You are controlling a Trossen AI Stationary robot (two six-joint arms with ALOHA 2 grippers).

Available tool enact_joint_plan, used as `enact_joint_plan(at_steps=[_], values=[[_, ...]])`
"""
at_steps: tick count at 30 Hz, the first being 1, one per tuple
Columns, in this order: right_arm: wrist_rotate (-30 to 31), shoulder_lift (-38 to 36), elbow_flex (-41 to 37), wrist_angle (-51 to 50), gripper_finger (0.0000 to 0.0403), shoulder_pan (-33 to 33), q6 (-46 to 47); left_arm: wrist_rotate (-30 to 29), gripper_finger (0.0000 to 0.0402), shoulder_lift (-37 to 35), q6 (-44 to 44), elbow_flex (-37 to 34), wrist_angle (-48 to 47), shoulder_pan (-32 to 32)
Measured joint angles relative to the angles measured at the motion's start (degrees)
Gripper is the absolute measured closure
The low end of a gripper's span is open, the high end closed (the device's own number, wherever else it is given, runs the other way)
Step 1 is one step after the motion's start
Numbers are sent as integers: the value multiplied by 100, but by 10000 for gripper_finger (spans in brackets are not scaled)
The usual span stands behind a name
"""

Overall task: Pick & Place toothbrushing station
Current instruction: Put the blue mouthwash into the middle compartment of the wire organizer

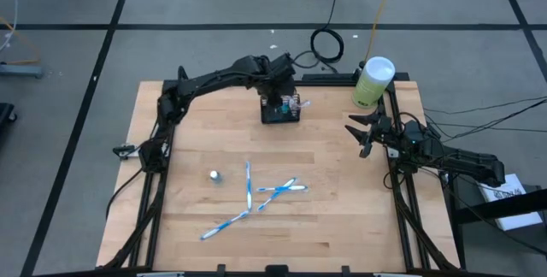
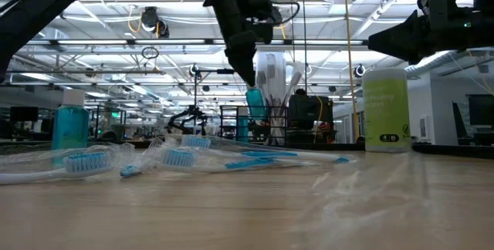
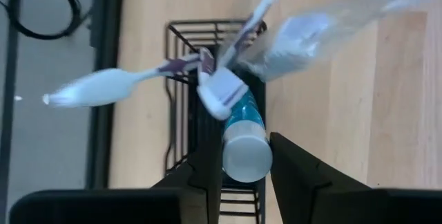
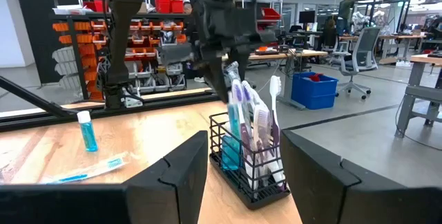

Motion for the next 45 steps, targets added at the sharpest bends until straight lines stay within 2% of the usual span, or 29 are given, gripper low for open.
enact_joint_plan(at_steps=[9, 15, 23, 30, 33, 38, 45], values=[[-2, 2, 0, -2, 231, 0, 0, 75, 305, 448, 9, 0, 50, -6], [-2, 2, 0, 0, 232, 0, 1, 107, 268, 567, 5, 2, 80, -38], [-2, 2, 0, 2, 232, 0, 0, 66, 257, 529, -54, -2, 297, -176], [-2, 2, 0, 2, 231, 0, 0, -784, 255, 531, 88, 122, 122, -323], [-2, 2, 0, 2, 231, 0, 0, -944, 255, 509, 83, 304, -54, -386], [-2, 2, 0, 0, 231, 0, 0, -550, 254, 205, 59, 431, -328, -433], [-2, 2, 0, 2, 232, 2, 0, 371, 254, -616, -721, 417, -723, -440]])
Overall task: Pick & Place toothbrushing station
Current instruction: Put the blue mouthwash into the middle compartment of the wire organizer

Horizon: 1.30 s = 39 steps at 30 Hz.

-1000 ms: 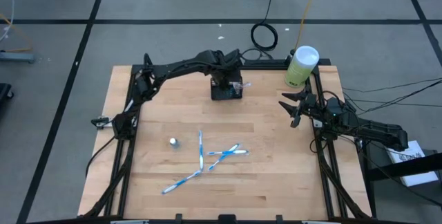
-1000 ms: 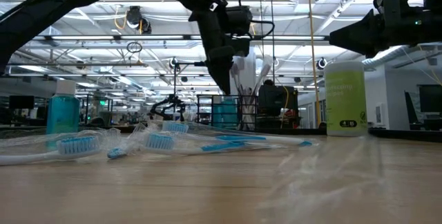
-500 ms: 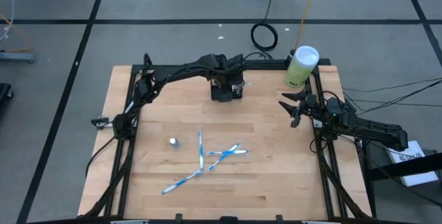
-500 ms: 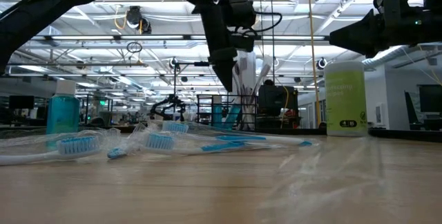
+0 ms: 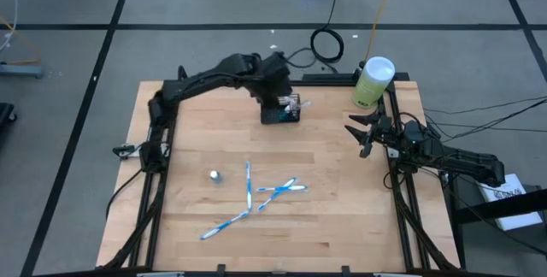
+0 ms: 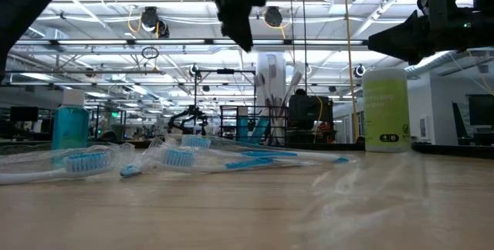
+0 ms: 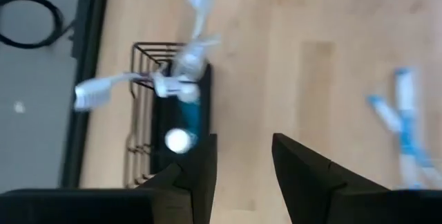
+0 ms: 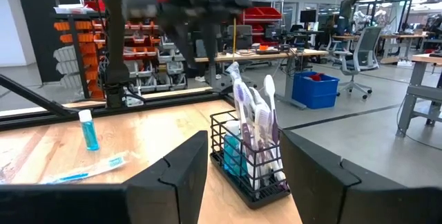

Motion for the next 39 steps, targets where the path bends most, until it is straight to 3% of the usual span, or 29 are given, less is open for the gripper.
enact_joint_plan(at_steps=[5, 10, 14, 19, 22, 29, 39], values=[[1, -2, 0, 1, 232, 0, 0, -29, 254, -741, -646, -607, -66, -329], [0, 0, 0, 0, 231, 0, 0, -1105, 254, -1629, -1905, -1638, 25, -976], [1, 0, 0, 0, 231, 0, 0, -1821, 254, -2357, -3703, -2614, -2, -1640], [0, 0, 0, 0, 231, 0, 0, -1762, 254, -2915, -6342, -3720, -101, -2514], [0, 0, 0, 0, 231, 0, 0, -1572, 254, -3004, -7414, -4213, -128, -2962], [0, 0, 0, 0, 232, 1, 1, -1471, 254, -2998, -7667, -5008, -130, -3584], [0, 0, 0, 0, 231, 0, 0, -1288, 254, -2997, -7191, -5574, -179, -3632]])
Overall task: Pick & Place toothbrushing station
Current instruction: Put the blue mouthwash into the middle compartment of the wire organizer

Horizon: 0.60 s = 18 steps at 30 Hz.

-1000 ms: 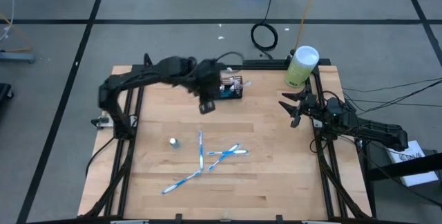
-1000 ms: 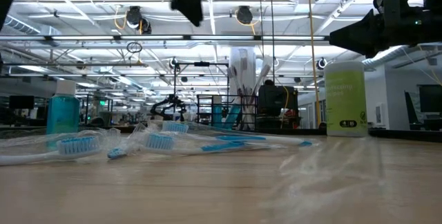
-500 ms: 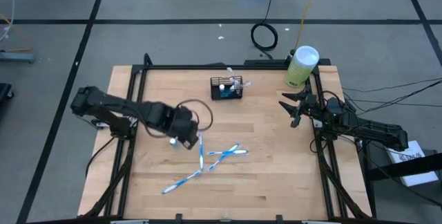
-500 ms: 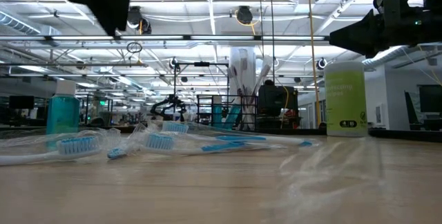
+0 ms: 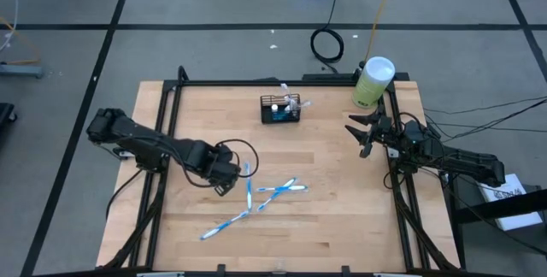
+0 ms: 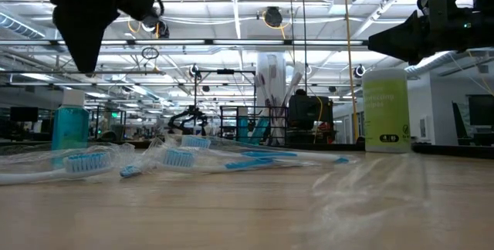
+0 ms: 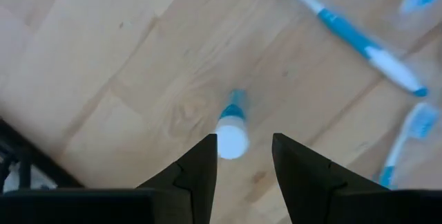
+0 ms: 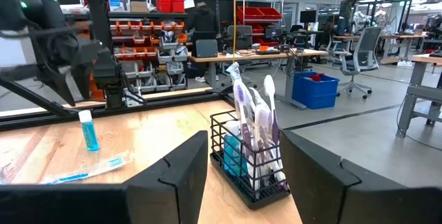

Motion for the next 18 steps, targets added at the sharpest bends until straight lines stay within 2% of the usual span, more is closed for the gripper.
enact_joint_plan(at_steps=[8, 13, 18], values=[[0, 0, 0, 0, 232, 2, 0, 165, 254, 0, 308, -321, 35, 49], [0, -2, 0, 0, 231, 0, 0, 277, 254, 0, 507, -453, 370, 101], [0, 0, 0, 0, 231, 2, 0, 332, 254, -7, 437, -627, 456, 128]])
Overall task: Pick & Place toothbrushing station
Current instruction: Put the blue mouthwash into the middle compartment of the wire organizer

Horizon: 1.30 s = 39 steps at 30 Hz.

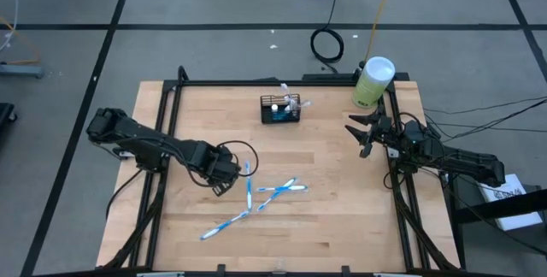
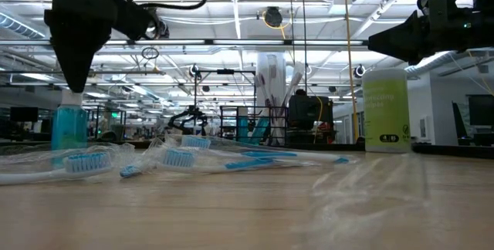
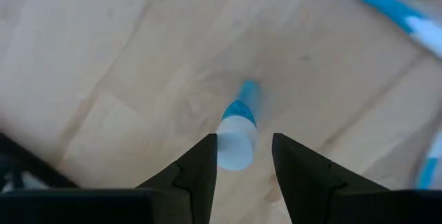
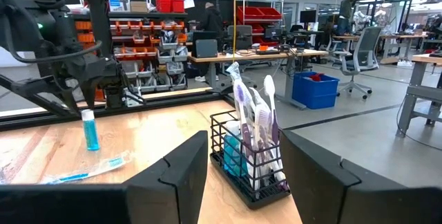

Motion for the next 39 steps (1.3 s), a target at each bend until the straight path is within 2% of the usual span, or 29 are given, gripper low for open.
enact_joint_plan(at_steps=[17, 21, 25, 31, 36, 39], values=[[0, 0, 0, 0, 231, -2, 0, 44, 254, 7, -55, -49, 223, -1], [0, 0, 0, 0, 231, -1, 0, 53, 254, 7, -298, -49, -44, 27], [0, -1, 0, 0, 231, -1, 0, 166, 254, 7, -1271, -49, -467, -85], [1, -2, 0, 0, 232, -1, 0, -33, 254, 9, -4258, -49, -179, -185], [0, -1, 0, 0, 232, -2, 0, -64, 254, 110, -5581, -76, -165, -254], [0, -1, 0, 0, 232, -1, 0, -31, 254, 148, -6052, -354, -127, -274]])
